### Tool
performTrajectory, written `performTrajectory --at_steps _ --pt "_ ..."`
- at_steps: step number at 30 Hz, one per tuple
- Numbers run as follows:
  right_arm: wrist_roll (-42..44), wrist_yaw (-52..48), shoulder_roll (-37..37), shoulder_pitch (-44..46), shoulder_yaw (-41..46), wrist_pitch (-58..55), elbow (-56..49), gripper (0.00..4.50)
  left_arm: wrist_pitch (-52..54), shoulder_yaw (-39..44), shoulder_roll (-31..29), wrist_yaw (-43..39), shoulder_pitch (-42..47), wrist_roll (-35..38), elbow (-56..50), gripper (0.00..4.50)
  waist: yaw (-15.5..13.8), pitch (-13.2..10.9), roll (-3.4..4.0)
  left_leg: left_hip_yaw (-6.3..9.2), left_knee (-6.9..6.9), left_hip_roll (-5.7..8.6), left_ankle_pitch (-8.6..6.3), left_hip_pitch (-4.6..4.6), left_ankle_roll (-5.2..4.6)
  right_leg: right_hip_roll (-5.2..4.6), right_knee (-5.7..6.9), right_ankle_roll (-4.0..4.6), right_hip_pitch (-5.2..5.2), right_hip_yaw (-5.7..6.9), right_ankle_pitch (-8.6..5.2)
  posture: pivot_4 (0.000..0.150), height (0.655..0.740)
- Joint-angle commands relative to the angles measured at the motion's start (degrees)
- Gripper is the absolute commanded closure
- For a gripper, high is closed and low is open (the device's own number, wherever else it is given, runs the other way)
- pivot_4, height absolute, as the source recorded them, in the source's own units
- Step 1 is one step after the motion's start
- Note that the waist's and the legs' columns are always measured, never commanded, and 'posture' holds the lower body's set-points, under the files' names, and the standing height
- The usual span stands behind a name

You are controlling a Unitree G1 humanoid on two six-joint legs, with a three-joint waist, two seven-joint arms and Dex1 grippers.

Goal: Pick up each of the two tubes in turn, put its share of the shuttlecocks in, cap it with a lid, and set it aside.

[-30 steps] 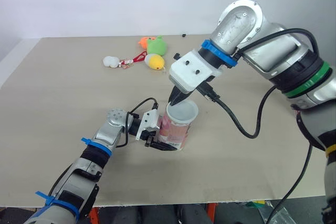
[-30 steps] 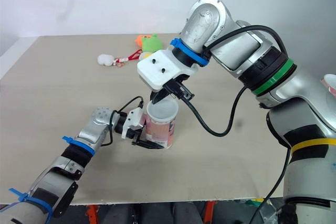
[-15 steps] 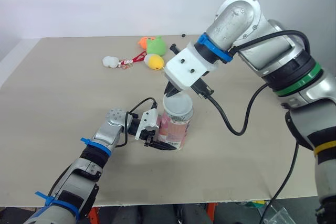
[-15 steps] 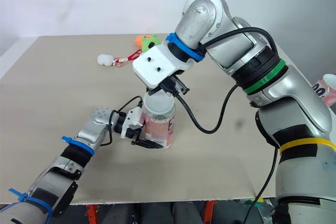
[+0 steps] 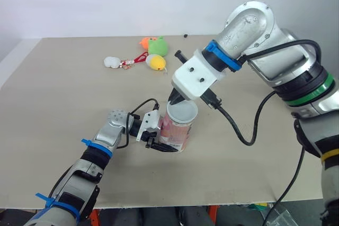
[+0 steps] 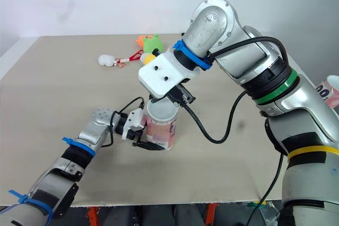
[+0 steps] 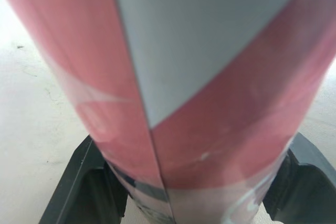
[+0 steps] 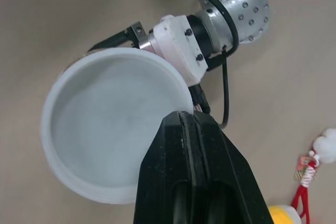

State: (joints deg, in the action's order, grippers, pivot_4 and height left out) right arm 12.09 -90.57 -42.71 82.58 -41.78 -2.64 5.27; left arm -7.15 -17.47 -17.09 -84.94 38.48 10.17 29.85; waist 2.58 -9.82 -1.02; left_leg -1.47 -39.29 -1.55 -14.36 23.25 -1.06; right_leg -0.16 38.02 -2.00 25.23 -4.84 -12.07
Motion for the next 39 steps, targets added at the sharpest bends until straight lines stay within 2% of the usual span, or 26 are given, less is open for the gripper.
performTrajectory --at_steps 1,12,20,30,39 --pt "-0.32 -1.93 0.45 0.18 3.12 -0.64 -1.15 4.43 0.82 -1.16 -0.6 -0.34 -0.87 -1.42 1.33 1.82 -0.01 0.0 0.0 0.0 0.0 0.0 0.0 0.0 0.0 0.0 0.0 0.0 0.0 0.0 0.0 0.15 0.7323" --pt "-5.0 -1.91 1.88 -2.09 7.19 0.09 -2.84 4.43 1.14 -1.09 -0.8 -0.22 -1.18 -1.42 0.95 1.82 -0.01 0.0 0.0 0.02 0.0 0.0 0.0 0.0 0.0 0.02 0.01 0.02 0.0 0.02 0.0 0.15 0.7323" --pt "-2.76 -1.93 -2.39 -4.47 5.01 -0.78 -9.19 4.43 0.69 -0.91 -0.89 -0.36 -0.62 -1.55 1.78 1.82 -0.01 0.0 0.0 0.05 0.01 0.0 0.0 0.0 0.0 0.02 0.02 0.0 0.0 0.03 -0.04 0.15 0.7323" --pt "-5.83 -1.93 -2.3 -4.98 4.82 1.42 -8.7 4.43 0.85 -0.81 -1.1 -0.19 -0.99 -1.43 1.33 1.82 -0.02 0.0 0.0 0.05 0.01 0.01 0.0 0.0 0.0 0.01 0.02 -0.1 -0.01 0.02 -0.12 0.15 0.7323" --pt "-5.54 -1.93 -4.8 -7.07 0.03 3.92 -11.14 4.43 3.25 0.38 -0.78 0.46 -1.22 0.55 -0.21 1.82 -0.01 0.02 -0.02 0.06 0.01 0.01 0.0 -0.03 0.0 0.01 0.02 -0.13 -0.04 0.03 -0.14 0.15 0.7323"
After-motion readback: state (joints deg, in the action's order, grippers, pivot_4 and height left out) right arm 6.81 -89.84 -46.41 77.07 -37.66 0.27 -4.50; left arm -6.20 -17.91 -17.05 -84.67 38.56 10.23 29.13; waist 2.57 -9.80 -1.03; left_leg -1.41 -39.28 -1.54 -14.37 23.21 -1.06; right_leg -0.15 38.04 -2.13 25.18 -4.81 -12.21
